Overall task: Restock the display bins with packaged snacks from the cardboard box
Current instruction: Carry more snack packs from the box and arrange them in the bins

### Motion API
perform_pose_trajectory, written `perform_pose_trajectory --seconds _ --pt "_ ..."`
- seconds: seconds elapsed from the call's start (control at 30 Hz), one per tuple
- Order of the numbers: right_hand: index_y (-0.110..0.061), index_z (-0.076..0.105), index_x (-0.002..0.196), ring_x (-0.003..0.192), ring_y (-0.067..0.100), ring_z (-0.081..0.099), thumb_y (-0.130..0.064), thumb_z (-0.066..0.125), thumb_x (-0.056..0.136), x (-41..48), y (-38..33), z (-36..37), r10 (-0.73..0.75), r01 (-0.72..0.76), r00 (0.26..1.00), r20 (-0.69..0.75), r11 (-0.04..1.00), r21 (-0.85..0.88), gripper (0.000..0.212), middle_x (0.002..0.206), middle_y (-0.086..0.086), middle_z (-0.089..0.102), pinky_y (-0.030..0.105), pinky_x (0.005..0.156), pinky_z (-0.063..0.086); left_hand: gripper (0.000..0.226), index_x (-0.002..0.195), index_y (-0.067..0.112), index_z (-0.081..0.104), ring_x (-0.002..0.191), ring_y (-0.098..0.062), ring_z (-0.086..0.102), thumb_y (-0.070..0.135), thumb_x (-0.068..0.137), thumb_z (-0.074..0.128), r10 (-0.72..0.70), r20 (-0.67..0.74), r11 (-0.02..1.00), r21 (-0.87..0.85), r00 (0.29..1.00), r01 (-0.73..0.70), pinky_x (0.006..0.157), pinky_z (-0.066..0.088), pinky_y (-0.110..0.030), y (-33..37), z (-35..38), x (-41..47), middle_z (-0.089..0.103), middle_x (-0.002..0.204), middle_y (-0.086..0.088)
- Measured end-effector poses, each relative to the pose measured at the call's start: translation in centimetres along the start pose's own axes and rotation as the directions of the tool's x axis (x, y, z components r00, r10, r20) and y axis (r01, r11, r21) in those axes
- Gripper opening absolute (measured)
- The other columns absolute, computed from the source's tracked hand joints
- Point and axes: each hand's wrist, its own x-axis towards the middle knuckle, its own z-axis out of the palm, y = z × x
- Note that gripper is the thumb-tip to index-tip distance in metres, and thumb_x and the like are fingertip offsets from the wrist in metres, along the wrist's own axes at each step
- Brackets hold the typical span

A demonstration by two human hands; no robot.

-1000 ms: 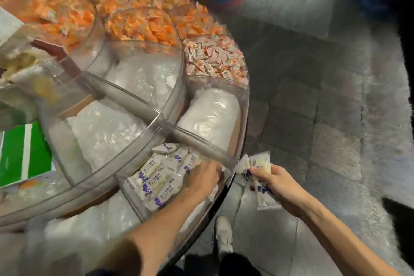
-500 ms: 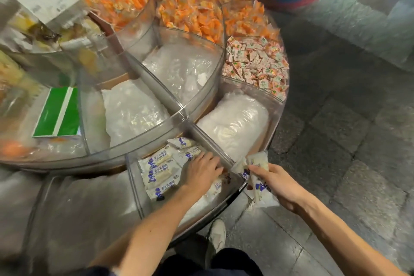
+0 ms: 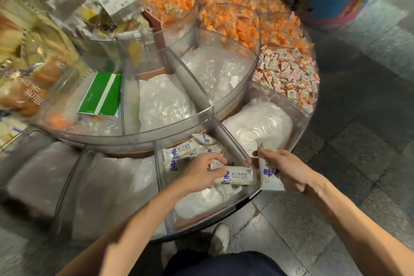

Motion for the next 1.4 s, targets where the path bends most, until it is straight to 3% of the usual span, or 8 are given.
perform_pose_trajectory --seconds 0.13,0.3,0.4,0.6,0.77,1.03,1.23,1.4 --pt "-0.01 0.069 0.122 0.112 0.042 0.064 -0.054 0.061 0.087 0.3 1.0 -1.5 -0.014 0.013 0.999 -0.048 1.0 -0.022 0.057 0.113 0.011 0.075 0.057 0.106 0.045 0.009 0.099 0.04 0.062 0.051 -0.004 0.063 0.032 0.095 0.065 -0.025 -0.101 0.976 0.211 0.995 0.046 0.063 0.055 -0.024 -2.3 1.3 -1.6 0.056 0.128 0.013" --pt "-0.005 0.065 0.121 0.051 0.008 0.067 -0.035 0.046 0.104 -0.3 1.2 -0.4 -0.043 0.043 0.999 0.001 0.994 -0.102 0.039 0.104 0.009 0.076 0.016 0.04 0.045 0.016 0.114 0.028 0.064 0.067 -0.002 0.055 0.029 0.098 0.061 0.092 -0.12 0.908 0.418 0.989 -0.033 0.06 0.045 -0.007 -3.4 5.7 -1.4 0.068 0.112 0.001" --pt "-0.003 0.062 0.124 0.07 0.017 0.074 -0.033 0.046 0.104 -0.5 1.6 0.0 -0.049 0.05 0.999 0.011 0.995 -0.092 0.039 0.103 0.008 0.077 0.027 0.066 0.06 0.016 0.111 0.021 0.063 0.084 -0.011 0.063 0.031 0.098 0.061 0.113 -0.087 0.882 0.467 0.99 -0.06 0.089 0.049 -0.022 -4.1 7.9 -0.5 0.068 0.108 0.0" --pt "-0.003 0.062 0.122 0.096 0.025 0.074 -0.033 0.047 0.104 -0.6 2.1 -0.1 -0.027 0.025 0.999 -0.02 0.997 -0.067 0.038 0.106 0.012 0.076 0.037 0.089 0.057 0.015 0.097 0.013 0.064 0.074 -0.013 0.057 0.026 0.1 0.058 0.153 -0.142 0.763 0.646 0.978 -0.026 0.072 0.046 -0.026 -4.7 9.3 0.8 0.064 0.079 0.001" --pt "-0.006 0.069 0.118 0.087 0.04 0.061 -0.056 0.058 0.094 -1.1 2.8 -0.4 0.01 -0.013 1.0 -0.022 0.987 -0.159 0.057 0.109 0.011 0.076 0.046 0.071 0.052 0.014 0.088 0.011 0.062 0.07 -0.016 0.054 0.011 0.099 0.053 0.169 -0.159 0.711 0.703 0.973 -0.009 0.073 0.052 -0.031 -4.9 10.4 0.8 0.056 0.075 0.0" --pt "-0.009 0.069 0.115 0.101 0.051 0.066 -0.067 0.062 0.085 -1.1 2.7 -0.4 0.017 -0.018 1.0 -0.007 0.979 -0.201 0.065 0.107 0.019 0.074 0.06 0.098 0.049 0.021 0.107 0.005 0.067 0.113 -0.022 0.042 0.019 0.1 0.053 0.116 -0.03 0.638 0.768 0.993 -0.051 0.097 0.042 -0.037 -6.0 9.5 1.6 0.047 0.12 -0.005" --pt "-0.006 0.067 0.105 0.06 0.024 0.068 -0.05 0.06 0.094 -1.5 0.9 0.9 -0.024 0.022 1.0 -0.005 0.971 -0.236 0.046 0.08 0.01 0.075 0.032 0.058 0.054 0.017 0.101 0.017 0.067 0.076 -0.011 0.064 0.024 0.103 0.051 -0.069 -0.112 0.989 0.12 0.991 0.083 0.064 0.049 -0.018 -3.2 7.2 1.1 0.067 0.099 -0.002" --pt "-0.002 0.064 0.116 0.046 0.002 0.058 -0.021 0.067 0.094 -1.0 0.6 3.6 -0.059 0.063 0.998 0.034 0.989 -0.135 0.029 0.082 0.006 0.072 0.015 0.042 0.043 0.025 0.123 0.021 0.059 0.085 -0.019 0.07 0.034 0.103 0.05 -0.055 -0.094 0.958 -0.285 0.994 0.026 0.056 0.05 -0.022 0.1 2.2 -1.0 0.067 0.107 -0.007"
